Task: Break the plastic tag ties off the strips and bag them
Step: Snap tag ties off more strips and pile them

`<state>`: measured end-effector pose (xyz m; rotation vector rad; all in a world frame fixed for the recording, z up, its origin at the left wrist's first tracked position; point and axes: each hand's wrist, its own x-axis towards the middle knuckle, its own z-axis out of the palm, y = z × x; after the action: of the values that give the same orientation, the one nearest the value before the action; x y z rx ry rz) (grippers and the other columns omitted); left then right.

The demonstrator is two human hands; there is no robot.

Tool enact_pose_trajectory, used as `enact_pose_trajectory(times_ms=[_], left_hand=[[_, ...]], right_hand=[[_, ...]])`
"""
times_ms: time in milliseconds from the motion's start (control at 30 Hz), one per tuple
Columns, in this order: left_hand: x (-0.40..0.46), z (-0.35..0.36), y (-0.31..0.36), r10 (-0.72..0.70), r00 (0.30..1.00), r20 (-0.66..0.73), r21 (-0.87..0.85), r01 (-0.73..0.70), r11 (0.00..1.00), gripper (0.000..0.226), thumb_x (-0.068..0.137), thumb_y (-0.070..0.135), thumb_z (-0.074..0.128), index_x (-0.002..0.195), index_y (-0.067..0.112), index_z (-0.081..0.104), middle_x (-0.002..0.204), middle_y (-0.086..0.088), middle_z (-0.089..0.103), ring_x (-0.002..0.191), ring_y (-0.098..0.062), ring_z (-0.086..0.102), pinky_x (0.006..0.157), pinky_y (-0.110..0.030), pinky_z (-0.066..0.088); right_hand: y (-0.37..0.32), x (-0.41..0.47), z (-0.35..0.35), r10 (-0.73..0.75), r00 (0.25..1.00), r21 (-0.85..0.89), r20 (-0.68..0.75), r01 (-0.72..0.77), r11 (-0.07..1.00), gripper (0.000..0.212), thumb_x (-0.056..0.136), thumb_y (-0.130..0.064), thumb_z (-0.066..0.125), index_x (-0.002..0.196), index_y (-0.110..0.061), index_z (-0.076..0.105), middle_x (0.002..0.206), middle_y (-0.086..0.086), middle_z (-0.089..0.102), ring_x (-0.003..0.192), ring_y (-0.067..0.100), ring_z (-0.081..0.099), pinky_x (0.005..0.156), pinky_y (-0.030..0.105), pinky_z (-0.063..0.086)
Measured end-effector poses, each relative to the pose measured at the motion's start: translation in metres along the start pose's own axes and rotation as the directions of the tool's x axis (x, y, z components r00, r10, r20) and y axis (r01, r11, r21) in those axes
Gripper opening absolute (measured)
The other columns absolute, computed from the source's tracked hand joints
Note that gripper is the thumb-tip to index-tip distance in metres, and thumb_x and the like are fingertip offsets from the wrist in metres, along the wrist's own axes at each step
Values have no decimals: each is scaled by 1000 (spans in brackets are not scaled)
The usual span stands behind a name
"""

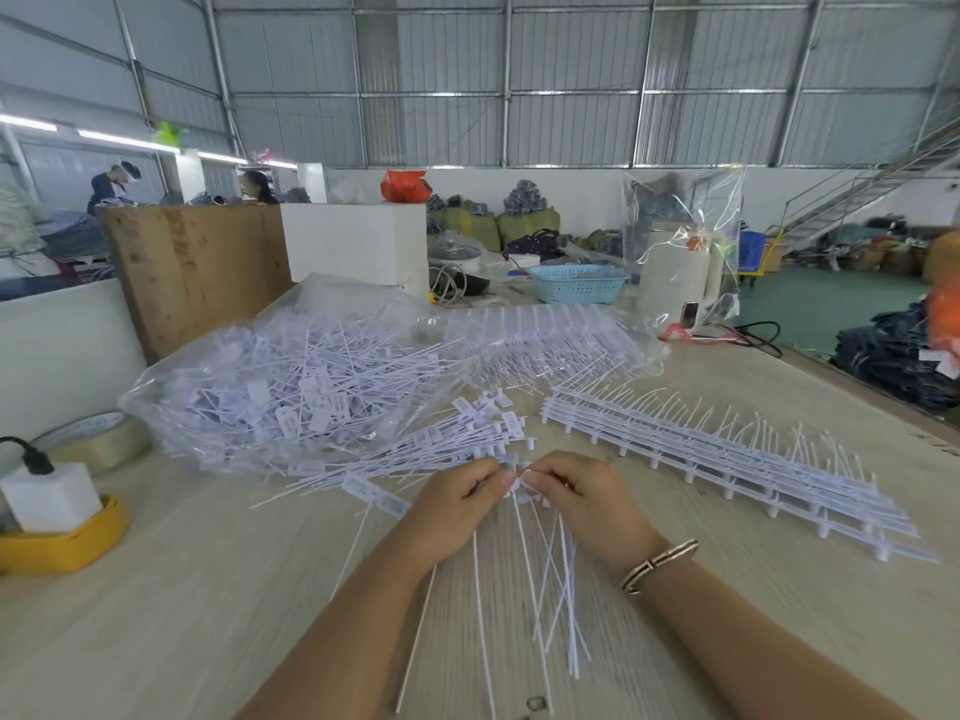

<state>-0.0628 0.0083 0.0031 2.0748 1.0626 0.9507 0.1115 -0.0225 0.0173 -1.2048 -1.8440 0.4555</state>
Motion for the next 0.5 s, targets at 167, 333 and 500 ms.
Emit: enact_pose_trajectory(times_ms=[167, 333, 500], left_hand=[[-1, -3, 0, -46, 999, -14, -55, 45, 997, 34, 96, 34, 46, 64, 28, 50, 62, 9, 47, 60, -3, 47, 60, -19, 35], [-1, -1, 0, -72, 997, -16, 13, 72, 997, 31, 96, 40, 44, 69, 27, 51, 65, 11, 56, 62, -5, 53, 66, -24, 40], [0, 1, 1, -35, 998, -44, 133, 41, 990, 23, 97, 24, 43, 83, 40, 49, 70, 12, 58, 64, -9, 54, 62, -26, 40]], right_hand=[[10, 8, -26, 260, 905, 291, -337, -162, 943, 21, 93, -20, 53, 77, -22, 65, 68, -3, 65, 60, 8, 59, 63, 25, 44], [25, 1, -28, 129, 980, -167, -151, -154, 974, 12, 83, -22, 68, 89, -31, 65, 82, -16, 56, 66, 0, 50, 61, 11, 36], [19, 8, -15, -22, 1000, -335, -19, 14, 942, 33, 79, -32, 71, 108, -18, 67, 93, -7, 54, 74, -2, 48, 69, 4, 34]])
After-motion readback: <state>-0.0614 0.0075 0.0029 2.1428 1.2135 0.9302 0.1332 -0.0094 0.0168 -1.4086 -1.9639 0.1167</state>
